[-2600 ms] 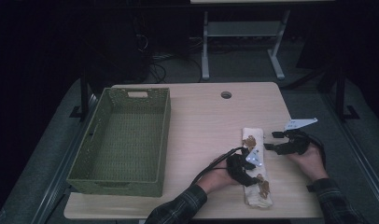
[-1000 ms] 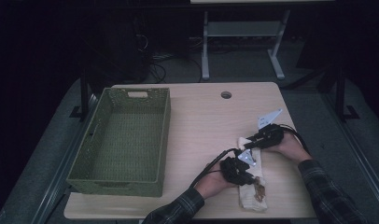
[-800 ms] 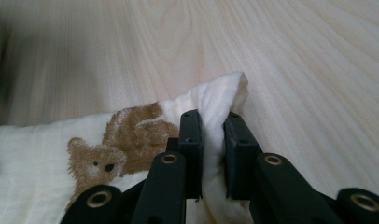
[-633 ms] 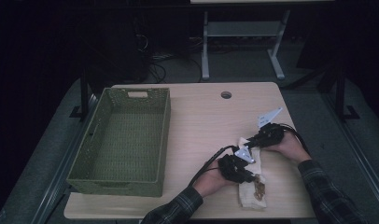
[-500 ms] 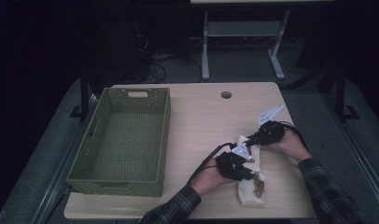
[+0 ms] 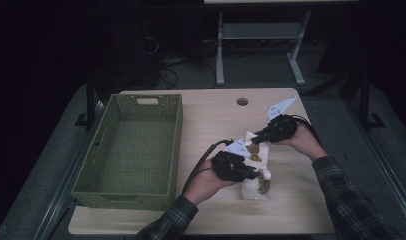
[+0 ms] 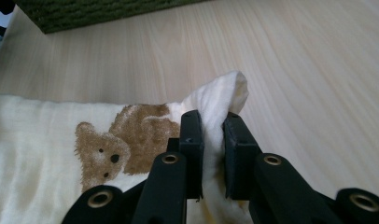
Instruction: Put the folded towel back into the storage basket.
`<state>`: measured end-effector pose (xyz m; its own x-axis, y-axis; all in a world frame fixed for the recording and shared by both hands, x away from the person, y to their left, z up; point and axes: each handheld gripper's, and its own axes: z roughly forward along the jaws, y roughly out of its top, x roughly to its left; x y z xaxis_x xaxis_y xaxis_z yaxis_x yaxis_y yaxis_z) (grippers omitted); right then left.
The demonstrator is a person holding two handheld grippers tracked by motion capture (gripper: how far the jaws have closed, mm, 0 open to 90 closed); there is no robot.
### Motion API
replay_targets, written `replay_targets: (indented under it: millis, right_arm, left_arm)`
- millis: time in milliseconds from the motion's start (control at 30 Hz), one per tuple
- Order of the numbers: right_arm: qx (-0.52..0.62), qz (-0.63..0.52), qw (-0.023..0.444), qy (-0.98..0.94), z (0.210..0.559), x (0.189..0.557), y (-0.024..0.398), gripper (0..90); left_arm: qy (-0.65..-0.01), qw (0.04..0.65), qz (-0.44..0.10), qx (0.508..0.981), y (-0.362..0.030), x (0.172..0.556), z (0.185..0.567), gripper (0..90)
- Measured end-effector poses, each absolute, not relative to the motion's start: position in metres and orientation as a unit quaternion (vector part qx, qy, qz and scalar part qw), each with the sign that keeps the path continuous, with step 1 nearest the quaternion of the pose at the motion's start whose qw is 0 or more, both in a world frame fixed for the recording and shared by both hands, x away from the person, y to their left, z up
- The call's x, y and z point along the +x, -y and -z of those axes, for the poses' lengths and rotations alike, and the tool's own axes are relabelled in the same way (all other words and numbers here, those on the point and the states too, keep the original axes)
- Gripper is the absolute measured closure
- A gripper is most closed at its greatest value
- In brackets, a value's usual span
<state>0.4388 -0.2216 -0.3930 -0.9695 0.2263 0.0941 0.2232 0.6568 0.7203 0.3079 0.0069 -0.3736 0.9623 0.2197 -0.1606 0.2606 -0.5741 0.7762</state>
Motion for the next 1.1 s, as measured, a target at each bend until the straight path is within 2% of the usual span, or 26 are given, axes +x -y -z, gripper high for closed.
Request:
replay_targets:
  millis: [533, 1100]
  right_arm:
    - [0.096, -0.415, 0.003, -0.905, 0.351, 0.457, 0.166, 79.6]
    - [0.044, -0.409, 0.024, -0.911, 0.314, 0.475, 0.079, 79.6]
  left_arm:
    - [-0.148, 0.444, -0.010, 0.884, -0.069, 0.315, 0.324, 81.7]
    - [-0.165, 0.446, -0.042, 0.879, -0.148, 0.319, 0.287, 81.7]
